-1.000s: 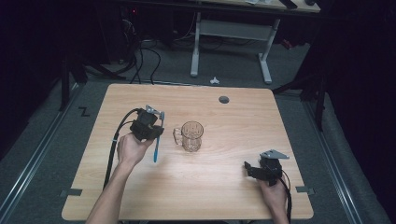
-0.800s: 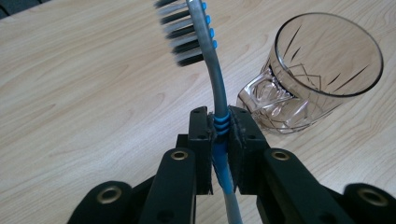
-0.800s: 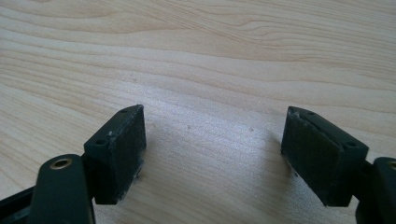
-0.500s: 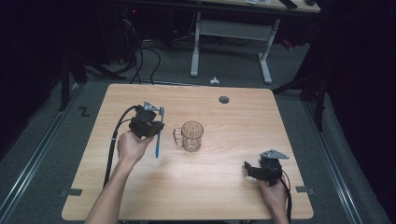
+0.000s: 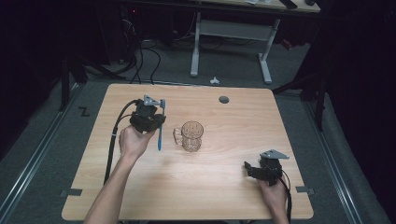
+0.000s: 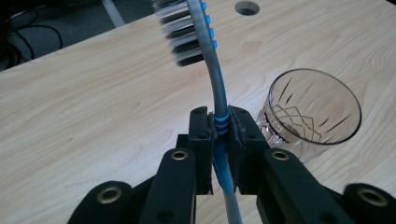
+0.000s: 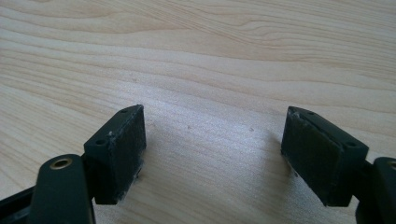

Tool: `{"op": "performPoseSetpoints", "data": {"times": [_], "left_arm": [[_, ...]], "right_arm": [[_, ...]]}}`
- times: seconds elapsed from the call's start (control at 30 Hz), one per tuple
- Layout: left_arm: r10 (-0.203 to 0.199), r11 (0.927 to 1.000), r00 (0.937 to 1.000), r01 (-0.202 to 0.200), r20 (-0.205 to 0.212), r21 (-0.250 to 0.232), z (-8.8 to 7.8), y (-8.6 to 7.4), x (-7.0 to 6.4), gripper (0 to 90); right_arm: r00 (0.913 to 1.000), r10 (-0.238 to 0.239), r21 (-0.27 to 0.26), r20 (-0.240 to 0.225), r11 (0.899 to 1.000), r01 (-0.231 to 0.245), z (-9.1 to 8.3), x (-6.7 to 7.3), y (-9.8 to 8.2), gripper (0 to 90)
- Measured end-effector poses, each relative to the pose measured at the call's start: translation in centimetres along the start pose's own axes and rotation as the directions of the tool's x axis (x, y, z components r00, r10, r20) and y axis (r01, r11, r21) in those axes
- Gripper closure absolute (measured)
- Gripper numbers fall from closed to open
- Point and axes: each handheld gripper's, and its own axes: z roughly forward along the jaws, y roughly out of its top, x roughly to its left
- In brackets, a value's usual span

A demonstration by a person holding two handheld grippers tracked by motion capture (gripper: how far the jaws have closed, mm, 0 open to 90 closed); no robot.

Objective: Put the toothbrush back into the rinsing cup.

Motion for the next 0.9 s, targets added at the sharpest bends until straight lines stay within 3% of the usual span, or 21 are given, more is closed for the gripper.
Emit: {"op": "performPoseSetpoints", "data": {"times": [0.53,0.73,0.9], "left_arm": [[0.013,0.9966,0.9999,-0.014,-0.004,-0.082,0.5,2.6,-0.7,80.6],[-0.006,0.9944,0.9996,0.009,0.026,-0.105,1.2,3.2,-0.8,80.6],[-0.047,0.9859,0.9977,0.054,0.050,-0.159,1.2,3.5,-0.2,80.6]], "right_arm": [[1.0000,-0.003,-0.001,-0.003,1.000,0.003,0.0,0.0,0.0,22.1],[1.0000,-0.003,-0.001,-0.003,1.000,0.003,0.0,0.0,0.0,22.1],[1.0000,-0.003,-0.001,-0.003,1.000,0.003,0.0,0.0,0.0,22.1]]}}
